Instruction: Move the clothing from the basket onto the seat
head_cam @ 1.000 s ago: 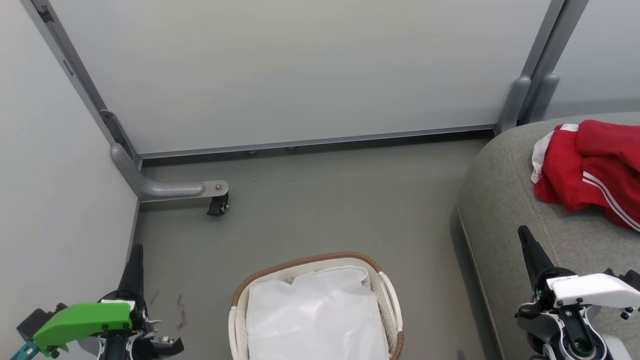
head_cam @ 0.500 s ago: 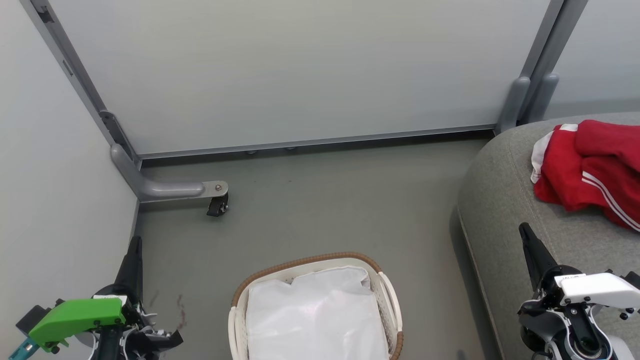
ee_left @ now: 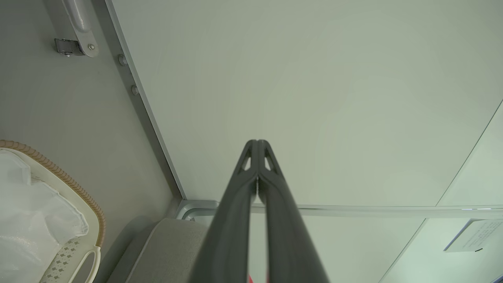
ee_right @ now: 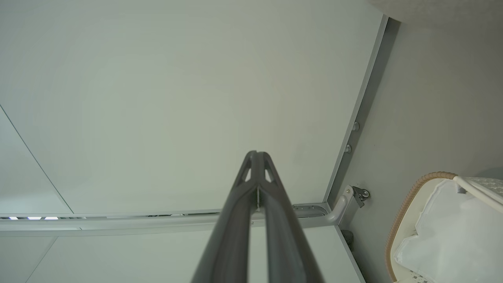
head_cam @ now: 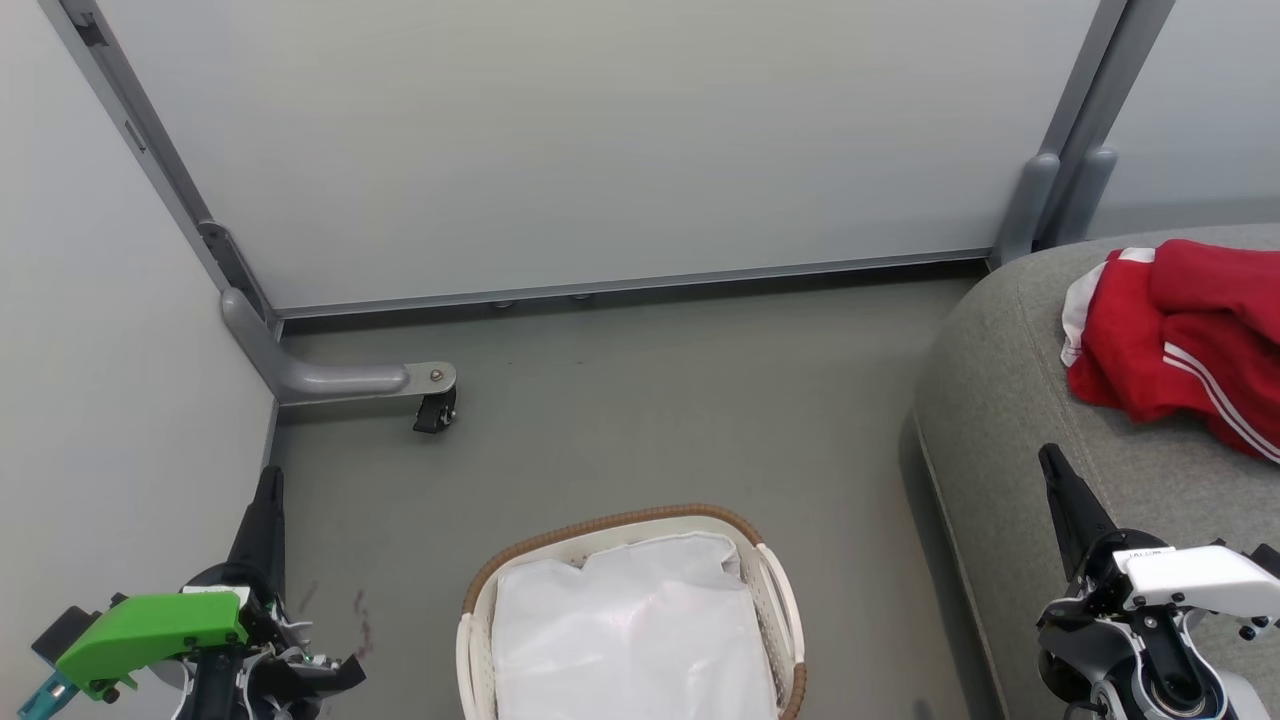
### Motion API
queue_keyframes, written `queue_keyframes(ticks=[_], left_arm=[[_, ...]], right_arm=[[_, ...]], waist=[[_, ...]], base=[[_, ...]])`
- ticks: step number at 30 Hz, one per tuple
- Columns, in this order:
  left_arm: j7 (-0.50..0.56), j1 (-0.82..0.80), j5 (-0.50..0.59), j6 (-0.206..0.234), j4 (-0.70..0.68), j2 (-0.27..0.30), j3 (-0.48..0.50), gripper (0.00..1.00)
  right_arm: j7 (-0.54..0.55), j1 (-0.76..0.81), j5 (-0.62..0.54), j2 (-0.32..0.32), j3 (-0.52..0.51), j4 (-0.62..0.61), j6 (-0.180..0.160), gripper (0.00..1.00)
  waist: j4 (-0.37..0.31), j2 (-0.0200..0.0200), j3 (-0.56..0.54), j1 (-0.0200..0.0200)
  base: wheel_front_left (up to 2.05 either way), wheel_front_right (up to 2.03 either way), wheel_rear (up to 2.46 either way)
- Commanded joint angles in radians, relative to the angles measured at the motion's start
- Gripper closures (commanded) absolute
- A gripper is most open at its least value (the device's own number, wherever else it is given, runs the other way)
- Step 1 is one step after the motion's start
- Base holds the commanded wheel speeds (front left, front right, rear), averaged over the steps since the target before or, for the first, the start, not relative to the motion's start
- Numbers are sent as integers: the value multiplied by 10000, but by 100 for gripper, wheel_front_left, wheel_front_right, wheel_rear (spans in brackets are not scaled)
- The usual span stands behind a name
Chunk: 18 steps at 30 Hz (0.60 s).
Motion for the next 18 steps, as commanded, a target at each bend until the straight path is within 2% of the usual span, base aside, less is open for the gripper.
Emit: queue_keyframes(ticks=[1, 18], left_arm=[[33, -102, -31, -36, -14, 65, 24, 100], [32, -102, -32, -36, -16, 66, 23, 100]], right_arm=[[33, 32, 29, -63, -23, -27, -3, 100], [32, 32, 30, -63, -22, -26, -3, 100]], waist=[[0, 0, 0, 0], [0, 0, 0, 0]], base=[[0, 0, 0], [0, 0, 0]])
